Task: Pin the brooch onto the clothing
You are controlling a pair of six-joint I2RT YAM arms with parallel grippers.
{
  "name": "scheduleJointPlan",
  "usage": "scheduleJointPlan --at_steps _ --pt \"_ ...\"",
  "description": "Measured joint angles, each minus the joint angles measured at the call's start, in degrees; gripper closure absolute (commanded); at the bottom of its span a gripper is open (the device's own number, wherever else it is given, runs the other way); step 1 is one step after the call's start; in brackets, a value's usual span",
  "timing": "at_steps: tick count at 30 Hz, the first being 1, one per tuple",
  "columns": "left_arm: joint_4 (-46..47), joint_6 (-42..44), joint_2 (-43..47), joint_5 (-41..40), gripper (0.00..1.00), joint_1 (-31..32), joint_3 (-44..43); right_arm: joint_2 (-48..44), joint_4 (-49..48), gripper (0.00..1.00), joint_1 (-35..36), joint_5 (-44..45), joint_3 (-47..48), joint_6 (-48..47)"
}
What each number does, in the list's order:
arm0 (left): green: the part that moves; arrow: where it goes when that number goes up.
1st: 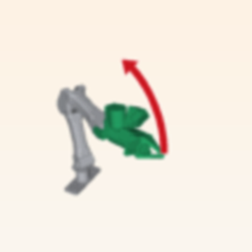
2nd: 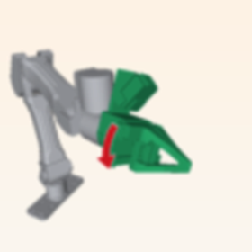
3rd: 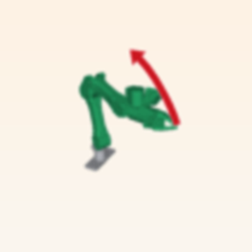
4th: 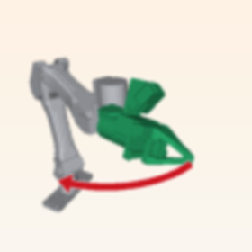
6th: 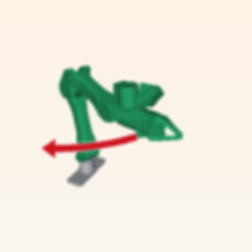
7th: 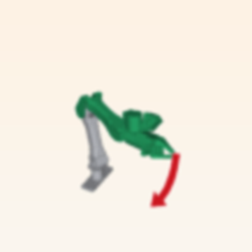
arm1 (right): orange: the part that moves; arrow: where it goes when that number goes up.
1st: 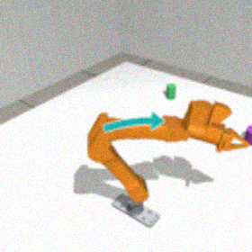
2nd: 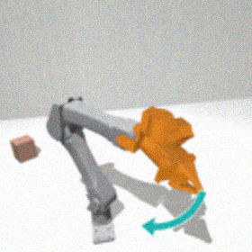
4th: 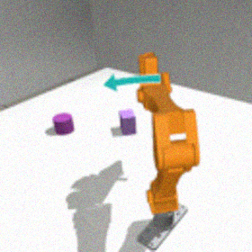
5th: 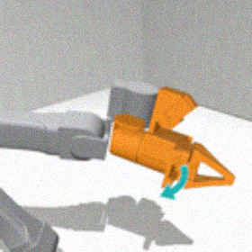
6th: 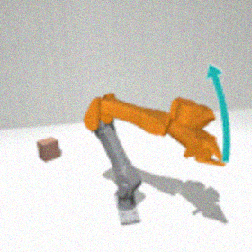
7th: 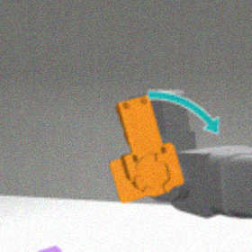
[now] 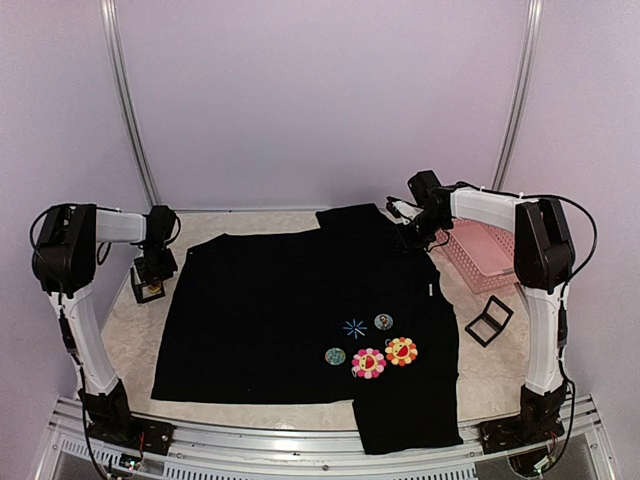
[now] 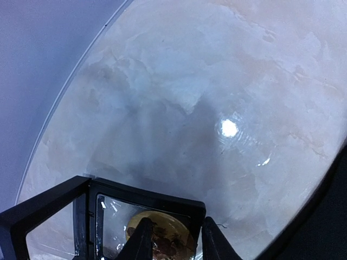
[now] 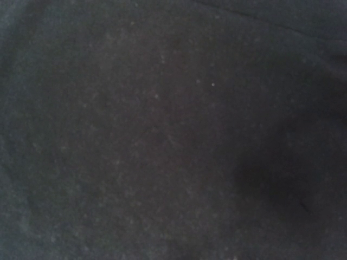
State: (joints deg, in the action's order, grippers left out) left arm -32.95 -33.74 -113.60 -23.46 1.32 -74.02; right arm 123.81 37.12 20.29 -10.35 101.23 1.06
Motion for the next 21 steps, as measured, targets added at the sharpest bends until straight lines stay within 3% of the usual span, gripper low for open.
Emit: scheduleJointPlan --at_steps 5,9,12,21 --pt "-0.5 -0.1 0.7 0.6 0.79 0.1 0.0 0.0 0.0 0.62 0.0 -0.2 0.1 0.0" --pt "-1.4 0.0 0.9 0.8 0.50 0.3 0.0 0.0 0.1 0.62 0.0 -0.2 0.1 -0.9" --pt "-2.8 0.1 1.4 0.5 0.38 0.8 0.0 0.0 0.2 0.62 0.0 -0.2 0.2 -1.4" --pt "-3.7 0.2 1.6 -0.5 0.26 0.9 -0.2 0.0 0.3 0.62 0.0 -0.6 0.2 -1.9"
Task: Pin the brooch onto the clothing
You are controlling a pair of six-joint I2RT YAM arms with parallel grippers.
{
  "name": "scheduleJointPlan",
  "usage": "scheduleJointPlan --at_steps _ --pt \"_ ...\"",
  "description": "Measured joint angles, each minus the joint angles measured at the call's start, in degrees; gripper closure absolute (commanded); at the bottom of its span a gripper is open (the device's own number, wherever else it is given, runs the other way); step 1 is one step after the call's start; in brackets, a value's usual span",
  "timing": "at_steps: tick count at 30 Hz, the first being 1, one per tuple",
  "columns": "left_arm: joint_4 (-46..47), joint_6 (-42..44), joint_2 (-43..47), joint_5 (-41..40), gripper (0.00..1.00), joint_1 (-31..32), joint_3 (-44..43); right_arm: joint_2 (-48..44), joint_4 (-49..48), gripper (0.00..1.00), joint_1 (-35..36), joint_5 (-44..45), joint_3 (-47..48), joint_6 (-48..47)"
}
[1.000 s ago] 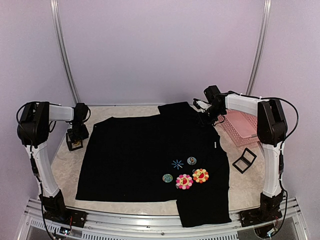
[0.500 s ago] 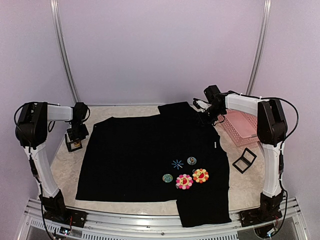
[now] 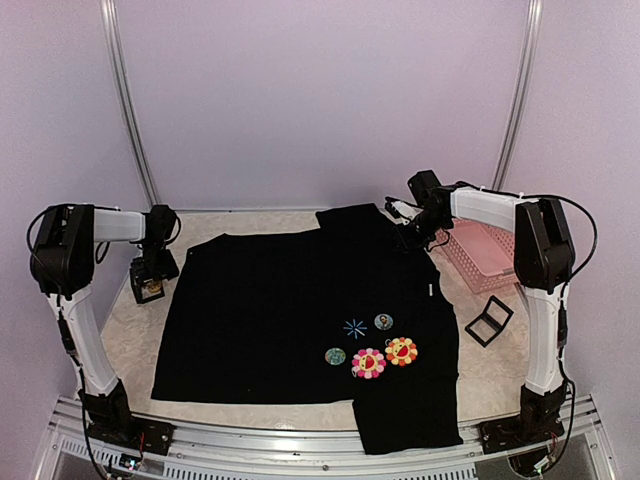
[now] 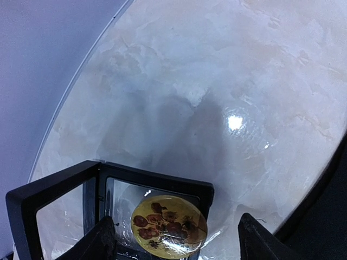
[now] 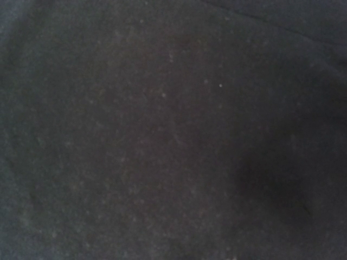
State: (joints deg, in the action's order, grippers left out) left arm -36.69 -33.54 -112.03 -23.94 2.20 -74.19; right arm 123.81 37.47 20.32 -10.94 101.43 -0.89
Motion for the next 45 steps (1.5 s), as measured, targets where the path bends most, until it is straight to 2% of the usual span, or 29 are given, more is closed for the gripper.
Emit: scheduleJointPlan --at_steps 6,14,24,31,40,45 --pt "0.6 -0.5 -1.3 1.1 0.29 -0.3 0.0 0.0 0.0 0.62 0.0 -0.2 0.0 -0.3" --pt "3.1 -0.6 -2.0 3.4 0.52 -0.4 -0.4 0.0 0.0 0.62 0.0 -0.2 0.0 -0.8" --pt "3.6 -0.4 -2.0 5.1 0.76 -0.4 -0.2 0.0 0.0 0.62 0.0 -0.2 0.0 -1.0" --pt "2.9 -0.1 -1.9 5.1 0.79 -0.3 -0.2 0.0 0.0 0.62 0.0 -0.4 0.0 -1.0" --pt "0.5 0.0 -1.8 4.9 0.74 -0.1 -1.4 0.0 0.0 0.62 0.0 -0.6 0.0 -1.0" --pt "-0.4 0.0 -1.8 4.3 0.83 0.1 -1.9 0.0 0.0 0.62 0.0 -0.6 0.0 -1.0"
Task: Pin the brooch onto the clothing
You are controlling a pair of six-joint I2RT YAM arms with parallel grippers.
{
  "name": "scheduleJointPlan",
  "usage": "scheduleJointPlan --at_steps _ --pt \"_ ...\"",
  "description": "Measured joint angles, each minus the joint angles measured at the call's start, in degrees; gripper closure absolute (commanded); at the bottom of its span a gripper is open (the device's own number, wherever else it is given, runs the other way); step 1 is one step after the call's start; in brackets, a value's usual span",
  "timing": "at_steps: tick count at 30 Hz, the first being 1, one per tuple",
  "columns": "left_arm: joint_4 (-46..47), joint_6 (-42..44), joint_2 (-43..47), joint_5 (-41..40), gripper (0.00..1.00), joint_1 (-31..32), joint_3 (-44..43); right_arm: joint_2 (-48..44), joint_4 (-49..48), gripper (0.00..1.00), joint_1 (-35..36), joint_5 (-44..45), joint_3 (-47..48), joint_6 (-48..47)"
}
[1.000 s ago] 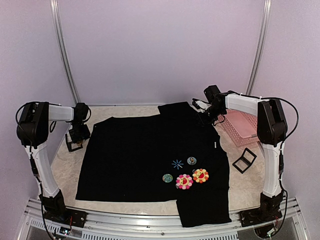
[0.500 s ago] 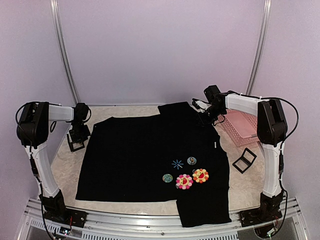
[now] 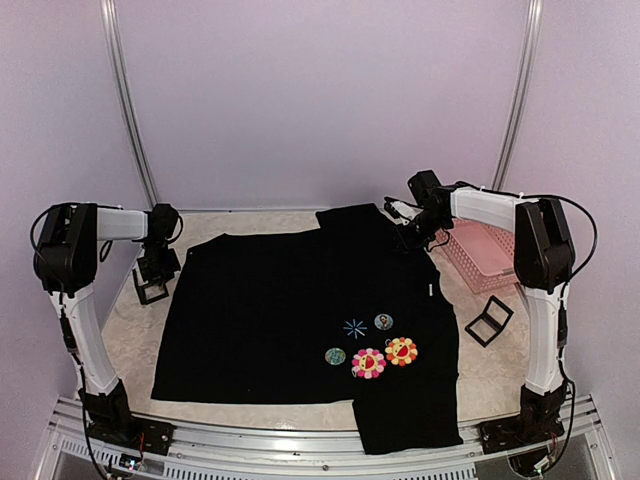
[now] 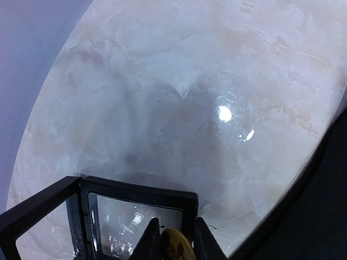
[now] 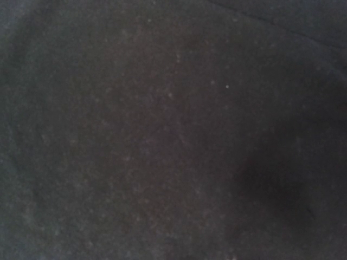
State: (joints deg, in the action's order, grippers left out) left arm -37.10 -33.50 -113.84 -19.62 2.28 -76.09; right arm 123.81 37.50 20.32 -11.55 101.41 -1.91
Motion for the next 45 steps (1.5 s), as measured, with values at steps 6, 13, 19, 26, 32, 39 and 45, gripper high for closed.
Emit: scheduleJointPlan --at_steps 6,13,19,26,32,39,45 --pt "-1.1 0.3 0.1 -0.5 0.83 0.1 -0.3 0.0 0.0 0.62 0.0 0.0 0.0 0.0" --pt "-2.3 0.5 1.1 -2.1 0.85 0.2 -1.3 0.0 0.3 0.63 0.0 0.0 0.0 0.0" --pt "-2.4 0.6 2.0 -3.2 0.96 0.4 -1.9 0.0 0.4 0.63 0.0 0.0 0.0 0.0" --pt "-2.5 0.8 2.0 -3.2 0.99 0.4 -2.0 0.0 0.5 0.63 0.0 0.0 0.0 0.0" --pt "-2.5 0.8 2.0 -3.2 1.00 0.4 -2.0 0.0 0.5 0.63 0.0 0.0 0.0 -0.2" --pt "-5.1 1.0 3.1 -5.1 1.00 1.0 -4.5 0.0 0.6 0.63 0.0 -0.2 0.1 -0.2" --pt "-4.8 7.2 7.2 -7.5 1.00 6.2 -12.6 -0.7 0.2 0.62 0.0 -4.6 1.2 -0.5"
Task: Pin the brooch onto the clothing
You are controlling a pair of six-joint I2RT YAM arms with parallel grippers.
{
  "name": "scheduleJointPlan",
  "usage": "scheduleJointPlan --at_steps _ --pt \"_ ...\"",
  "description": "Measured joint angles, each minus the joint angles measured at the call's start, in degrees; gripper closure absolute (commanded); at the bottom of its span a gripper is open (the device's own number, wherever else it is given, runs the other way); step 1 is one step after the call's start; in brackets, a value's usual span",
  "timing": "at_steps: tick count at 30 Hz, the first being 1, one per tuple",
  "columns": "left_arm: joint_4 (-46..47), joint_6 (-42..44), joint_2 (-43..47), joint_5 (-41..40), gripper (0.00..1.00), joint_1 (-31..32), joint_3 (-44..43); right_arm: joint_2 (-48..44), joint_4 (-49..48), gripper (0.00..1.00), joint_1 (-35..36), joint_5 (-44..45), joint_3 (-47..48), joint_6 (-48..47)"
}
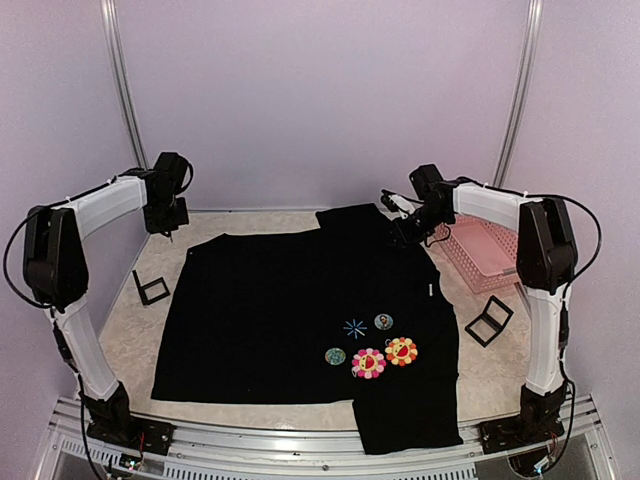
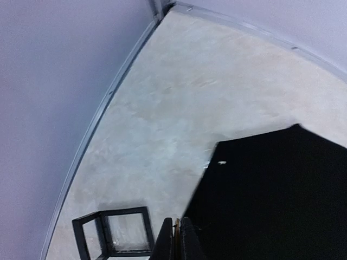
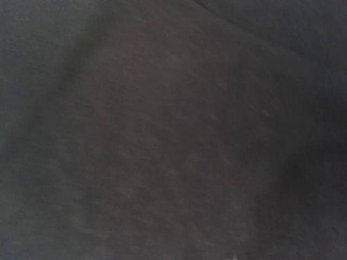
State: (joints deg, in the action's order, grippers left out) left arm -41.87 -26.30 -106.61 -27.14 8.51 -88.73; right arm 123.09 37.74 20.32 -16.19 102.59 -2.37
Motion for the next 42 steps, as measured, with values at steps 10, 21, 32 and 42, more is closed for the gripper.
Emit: scheduleJointPlan --at_steps 10,21,32,42 --pt "17.6 17.7 7.3 32.7 1.00 16.1 -14.7 -10.7 -7.9 0.61 0.0 -22.6 4.0 -0.9" --pt "28.2 20.3 7.0 62.2 1.00 21.3 -20.2 -25.5 -34.3 0.60 6.5 -42.1 -3.7 13.4" --pt "42.2 23.0 26.5 61.0 1.00 37.5 21.4 -42.1 -38.5 0.50 26.3 -32.5 -31.9 12.6" --pt "58.5 20.8 48.9 50.7 1.00 49.1 38.5 -49.0 -44.2 0.40 37.8 -22.2 -41.0 15.7"
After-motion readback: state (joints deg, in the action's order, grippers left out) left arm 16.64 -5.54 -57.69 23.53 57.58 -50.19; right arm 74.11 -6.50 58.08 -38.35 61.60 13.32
